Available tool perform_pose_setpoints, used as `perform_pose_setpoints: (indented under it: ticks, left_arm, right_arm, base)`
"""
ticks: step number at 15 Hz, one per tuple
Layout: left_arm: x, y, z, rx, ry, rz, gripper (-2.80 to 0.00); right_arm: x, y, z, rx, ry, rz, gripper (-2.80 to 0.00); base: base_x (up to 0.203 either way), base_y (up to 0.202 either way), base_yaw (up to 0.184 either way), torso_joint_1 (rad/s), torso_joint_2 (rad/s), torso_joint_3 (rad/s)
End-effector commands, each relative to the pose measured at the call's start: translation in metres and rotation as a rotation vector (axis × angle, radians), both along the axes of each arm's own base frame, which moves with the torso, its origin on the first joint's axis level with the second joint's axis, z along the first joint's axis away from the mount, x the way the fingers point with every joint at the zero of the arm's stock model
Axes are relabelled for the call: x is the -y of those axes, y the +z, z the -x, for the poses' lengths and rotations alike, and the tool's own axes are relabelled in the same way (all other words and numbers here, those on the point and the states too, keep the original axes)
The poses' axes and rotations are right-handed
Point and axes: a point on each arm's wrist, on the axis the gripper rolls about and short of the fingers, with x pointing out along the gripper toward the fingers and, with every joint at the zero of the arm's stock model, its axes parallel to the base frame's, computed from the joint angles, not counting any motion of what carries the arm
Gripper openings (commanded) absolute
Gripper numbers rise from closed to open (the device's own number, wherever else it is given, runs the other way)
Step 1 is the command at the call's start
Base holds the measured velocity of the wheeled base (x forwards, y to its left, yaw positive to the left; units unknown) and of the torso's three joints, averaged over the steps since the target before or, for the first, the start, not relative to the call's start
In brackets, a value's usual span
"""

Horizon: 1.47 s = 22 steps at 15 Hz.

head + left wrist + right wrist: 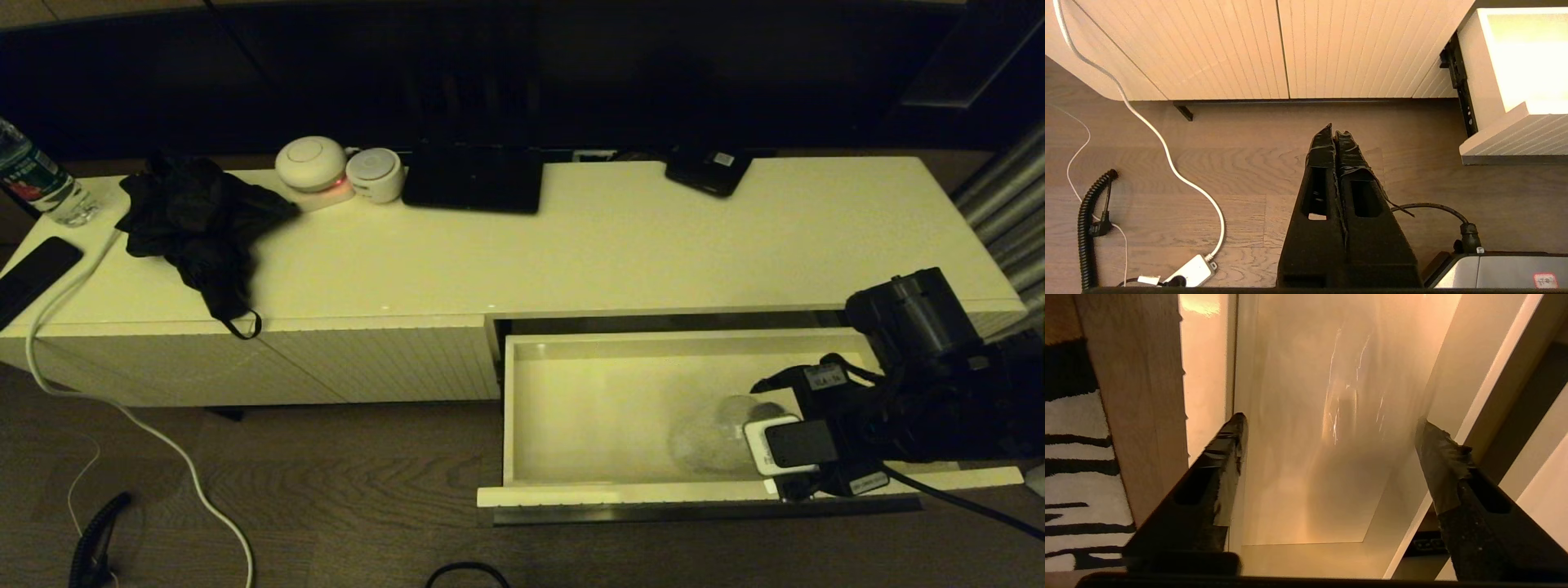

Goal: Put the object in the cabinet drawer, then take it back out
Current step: Put the mineral water in the drawer

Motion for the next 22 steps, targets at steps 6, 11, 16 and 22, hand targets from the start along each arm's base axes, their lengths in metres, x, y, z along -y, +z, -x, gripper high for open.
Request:
perform_pose_setpoints:
  ticks: [6,11,16,22]
  left_arm:
    - [0.000,0.000,0.000,0.000,0.000,0.000,-2.80]
    - [0.000,0.000,0.000,0.002,0.000,0.000,-2.80]
    - [0.000,0.000,0.000,0.001,0.000,0.000,-2.80]
    - [0.000,0.000,0.000,0.001,0.000,0.000,-2.80]
  right_arm:
    - [-0.002,0.007,0.003,0.022,0.000,-0.015,0.00]
    - [0.000,0.028,0.017,0.062,-0.085,-0.139,0.00]
    - [-0.003,0.024,0.025,-0.049,-0.283,-0.336,0.00]
    - [-0.012,0.025,0.024,-0.162,-0.451,-0.596,0.00]
  base:
    - [0.000,0.000,0.000,0.000,0.00,0.000]
    - [0.000,0.000,0.000,0.000,0.00,0.000]
    - [0.000,0.000,0.000,0.000,0.00,0.000]
    - [0.000,0.000,0.000,0.000,0.00,0.000]
